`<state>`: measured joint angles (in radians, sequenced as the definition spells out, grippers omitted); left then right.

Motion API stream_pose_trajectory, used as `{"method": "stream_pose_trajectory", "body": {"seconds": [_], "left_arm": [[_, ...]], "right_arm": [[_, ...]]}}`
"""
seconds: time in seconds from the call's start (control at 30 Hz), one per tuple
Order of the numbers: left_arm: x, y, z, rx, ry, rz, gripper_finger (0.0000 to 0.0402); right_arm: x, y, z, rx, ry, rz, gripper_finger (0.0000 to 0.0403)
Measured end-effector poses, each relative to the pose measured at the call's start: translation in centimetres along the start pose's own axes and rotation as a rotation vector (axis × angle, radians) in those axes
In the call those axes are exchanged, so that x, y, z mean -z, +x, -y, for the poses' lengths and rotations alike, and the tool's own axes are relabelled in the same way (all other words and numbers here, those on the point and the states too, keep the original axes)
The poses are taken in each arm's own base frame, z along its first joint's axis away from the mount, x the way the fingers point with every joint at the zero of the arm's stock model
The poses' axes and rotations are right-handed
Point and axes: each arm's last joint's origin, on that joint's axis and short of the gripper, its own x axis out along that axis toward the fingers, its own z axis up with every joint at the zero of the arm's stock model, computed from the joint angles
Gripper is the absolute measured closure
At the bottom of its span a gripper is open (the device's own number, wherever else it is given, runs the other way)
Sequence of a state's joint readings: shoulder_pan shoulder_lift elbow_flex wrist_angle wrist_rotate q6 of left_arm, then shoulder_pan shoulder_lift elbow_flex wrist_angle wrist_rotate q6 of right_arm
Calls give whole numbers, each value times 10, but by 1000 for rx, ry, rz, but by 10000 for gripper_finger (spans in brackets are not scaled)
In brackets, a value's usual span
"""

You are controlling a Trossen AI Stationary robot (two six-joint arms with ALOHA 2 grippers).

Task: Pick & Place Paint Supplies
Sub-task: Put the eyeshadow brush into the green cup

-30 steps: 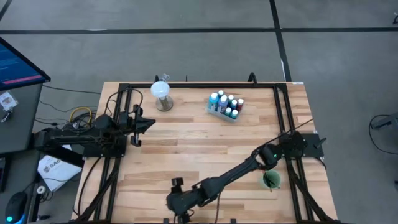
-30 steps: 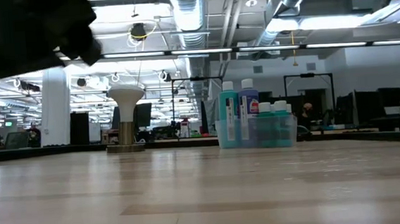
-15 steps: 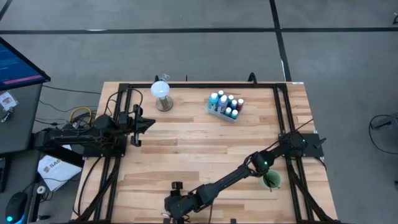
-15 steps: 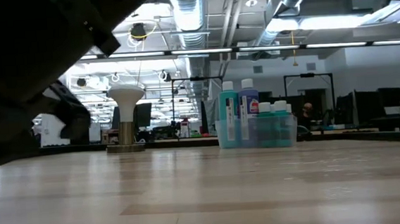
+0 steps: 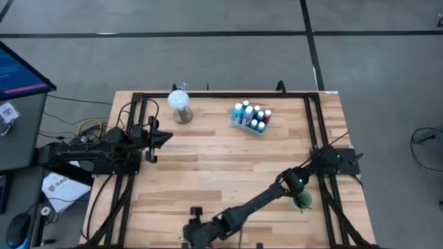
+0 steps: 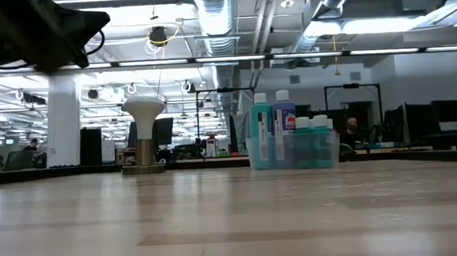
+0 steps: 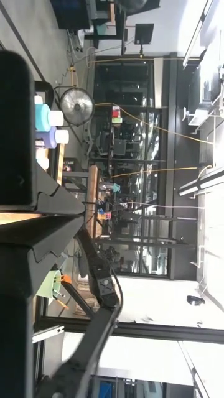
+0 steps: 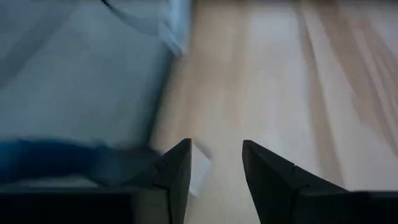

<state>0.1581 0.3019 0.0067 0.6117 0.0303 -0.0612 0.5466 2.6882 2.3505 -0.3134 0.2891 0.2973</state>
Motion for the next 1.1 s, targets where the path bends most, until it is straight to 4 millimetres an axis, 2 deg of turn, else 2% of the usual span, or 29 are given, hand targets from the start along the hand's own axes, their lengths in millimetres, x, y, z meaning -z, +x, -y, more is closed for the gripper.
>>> {"method": "stream_pose_trajectory", "body": {"seconds": [0.1,0.23,0.53,1.1], "left_arm": [[0,0,0,0,0,0,400],[0,0,0,0,0,0,400],[0,0,0,0,0,0,400],[0,0,0,0,0,0,400]], "right_arm": [[-8,-7,-14,-42,-2,82,257],[1,-1,-18,-39,-8,78,245],[13,5,-15,-11,-22,44,241],[20,3,-15,-35,-39,-54,248]]}}
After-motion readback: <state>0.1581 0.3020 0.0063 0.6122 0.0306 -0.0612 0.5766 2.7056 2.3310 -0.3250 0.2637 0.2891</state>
